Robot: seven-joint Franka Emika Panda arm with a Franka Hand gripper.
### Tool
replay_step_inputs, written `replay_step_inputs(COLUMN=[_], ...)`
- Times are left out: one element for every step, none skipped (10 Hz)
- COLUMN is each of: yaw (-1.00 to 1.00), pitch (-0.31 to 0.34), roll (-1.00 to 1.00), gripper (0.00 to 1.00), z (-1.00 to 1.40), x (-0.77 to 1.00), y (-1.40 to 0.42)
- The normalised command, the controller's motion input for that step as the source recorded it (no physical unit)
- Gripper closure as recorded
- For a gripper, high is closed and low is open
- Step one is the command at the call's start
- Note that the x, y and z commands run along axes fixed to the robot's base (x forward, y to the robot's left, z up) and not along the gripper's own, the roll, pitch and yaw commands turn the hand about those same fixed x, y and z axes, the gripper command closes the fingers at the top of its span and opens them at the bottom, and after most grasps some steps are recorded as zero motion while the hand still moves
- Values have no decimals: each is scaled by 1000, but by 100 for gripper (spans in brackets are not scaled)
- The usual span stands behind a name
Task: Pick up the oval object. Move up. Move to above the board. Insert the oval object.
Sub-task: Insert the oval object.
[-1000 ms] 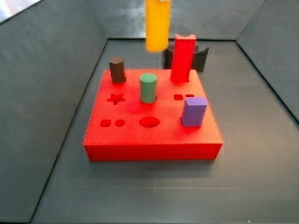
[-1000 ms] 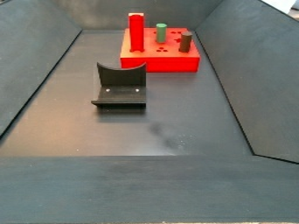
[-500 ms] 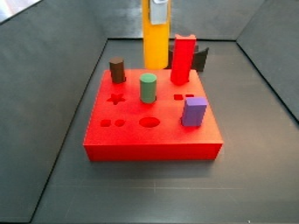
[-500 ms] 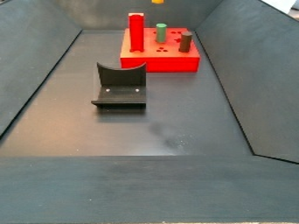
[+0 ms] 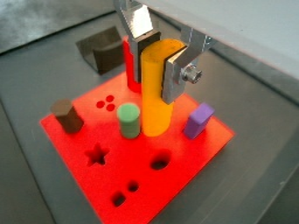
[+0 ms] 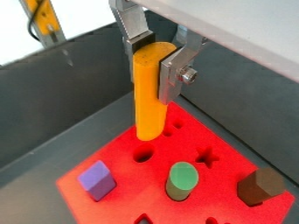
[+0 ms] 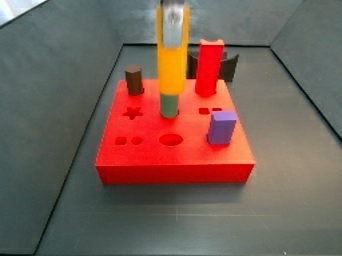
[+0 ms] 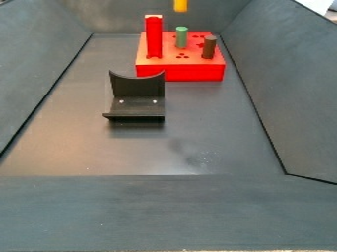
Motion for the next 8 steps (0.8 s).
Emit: replay_step_inputs(yaw=[9,0,0,-151,-186,-137,-86,-49], pitch=[271,179,126,0,-87,-131,0,-6], roll=[90,80,36,0,0,0,0,14], gripper=[100,100,100,100,100,100,100,100], z=[-474,-520,-449,-346,-274,-269,-163,-194], x=[-46,0,54,371,509,383,123,0], y=[0,0,-37,-14,0,0,0,-97])
